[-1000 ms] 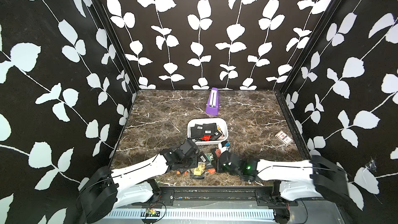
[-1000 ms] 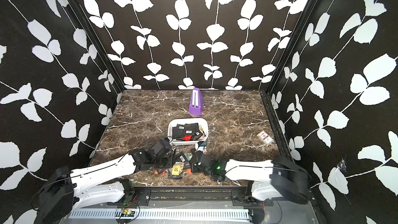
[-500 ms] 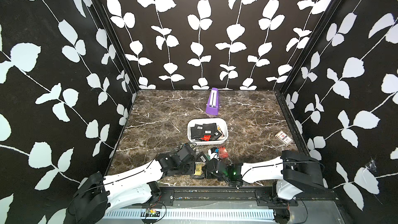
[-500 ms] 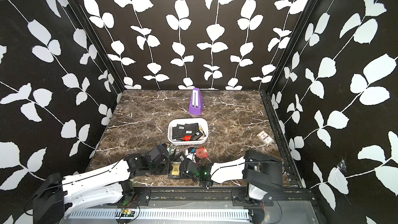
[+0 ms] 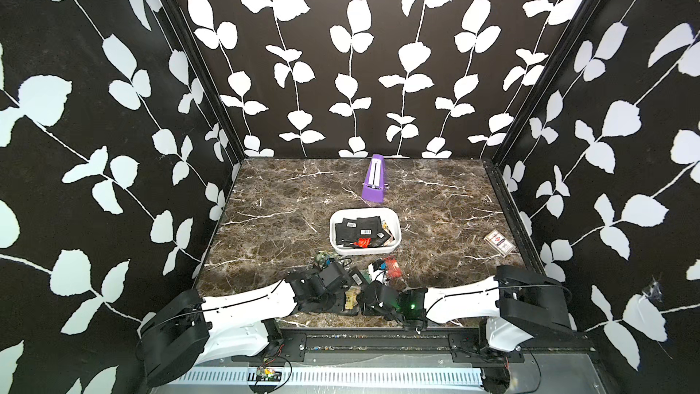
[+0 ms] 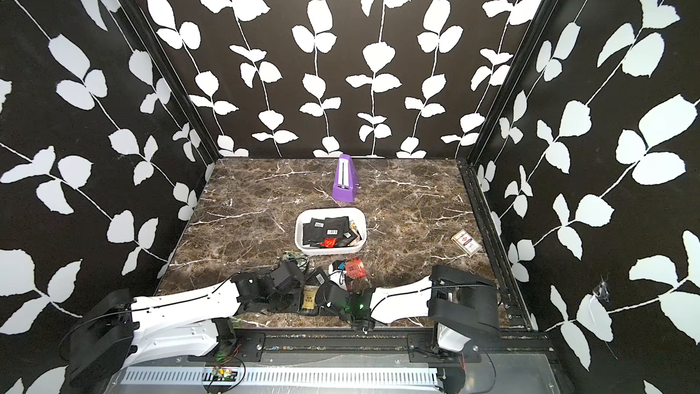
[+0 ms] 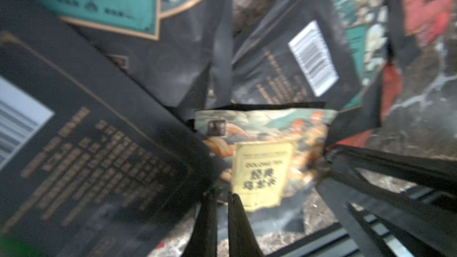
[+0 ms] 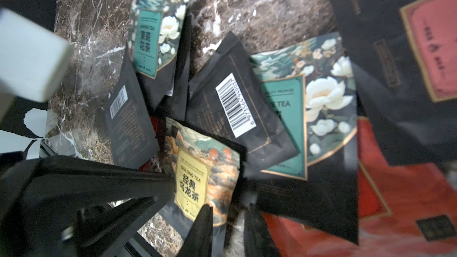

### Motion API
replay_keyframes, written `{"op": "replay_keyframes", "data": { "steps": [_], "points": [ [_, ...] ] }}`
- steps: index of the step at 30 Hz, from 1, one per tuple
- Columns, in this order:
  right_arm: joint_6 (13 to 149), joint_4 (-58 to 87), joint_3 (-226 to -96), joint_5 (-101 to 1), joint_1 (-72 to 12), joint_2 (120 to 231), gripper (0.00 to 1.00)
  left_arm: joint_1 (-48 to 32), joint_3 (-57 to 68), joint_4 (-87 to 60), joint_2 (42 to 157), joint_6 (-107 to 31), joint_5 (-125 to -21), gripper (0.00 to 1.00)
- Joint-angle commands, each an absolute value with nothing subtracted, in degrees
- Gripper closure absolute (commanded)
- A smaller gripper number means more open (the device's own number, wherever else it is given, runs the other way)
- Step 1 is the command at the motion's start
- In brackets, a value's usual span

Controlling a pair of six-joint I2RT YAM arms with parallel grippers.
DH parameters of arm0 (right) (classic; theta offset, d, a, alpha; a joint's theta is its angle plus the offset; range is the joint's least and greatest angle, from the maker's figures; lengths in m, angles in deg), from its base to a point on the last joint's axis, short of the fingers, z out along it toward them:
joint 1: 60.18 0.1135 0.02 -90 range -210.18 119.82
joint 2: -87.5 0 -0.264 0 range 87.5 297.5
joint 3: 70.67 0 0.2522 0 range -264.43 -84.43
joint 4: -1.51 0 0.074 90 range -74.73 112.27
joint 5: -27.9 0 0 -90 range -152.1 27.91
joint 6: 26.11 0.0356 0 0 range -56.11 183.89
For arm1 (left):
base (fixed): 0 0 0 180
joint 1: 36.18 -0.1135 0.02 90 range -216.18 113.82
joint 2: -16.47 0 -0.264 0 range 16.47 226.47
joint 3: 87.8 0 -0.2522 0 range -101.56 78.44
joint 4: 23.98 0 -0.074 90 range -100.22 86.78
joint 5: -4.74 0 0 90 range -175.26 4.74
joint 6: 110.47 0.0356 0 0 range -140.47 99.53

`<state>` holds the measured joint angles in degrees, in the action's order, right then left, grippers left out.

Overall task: Put the tea bags into the storage box
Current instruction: Pick up the tea bag from the center of the board.

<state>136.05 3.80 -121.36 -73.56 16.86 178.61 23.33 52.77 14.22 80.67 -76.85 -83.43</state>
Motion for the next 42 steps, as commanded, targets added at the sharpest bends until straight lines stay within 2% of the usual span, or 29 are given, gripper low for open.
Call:
{"op": "replay_keyframes", "data": {
  "steps": [1,22,31,34,36,42],
  "points": [
    [136.9,2.5,-122.1,-74.3,17.6,178.5,0.74,23.7,53.9,13.4,81.3,-77.3,-85.1,0.90],
    [137.7,0.9,-122.8,-73.0,17.7,181.9,0.70,24.5,54.8,13.3,82.4,-77.6,-86.4,0.91],
    [137.8,-0.2,-123.5,-72.3,17.7,183.4,0.82,24.7,54.9,12.6,82.6,-77.9,-86.3,0.91],
    [137.3,0.2,-123.6,-72.3,17.7,182.9,0.93,24.8,54.7,12.5,82.3,-77.1,-85.9,0.90],
    [136.3,3.5,-124.4,-72.8,17.7,181.6,1.00,24.8,53.9,13.6,81.1,-76.3,-86.5,0.89],
    [129.7,31.0,-132.7,-79.6,17.7,175.0,1.00,24.7,50.7,14.7,76.0,-74.0,-88.4,0.81]
  ]
}}
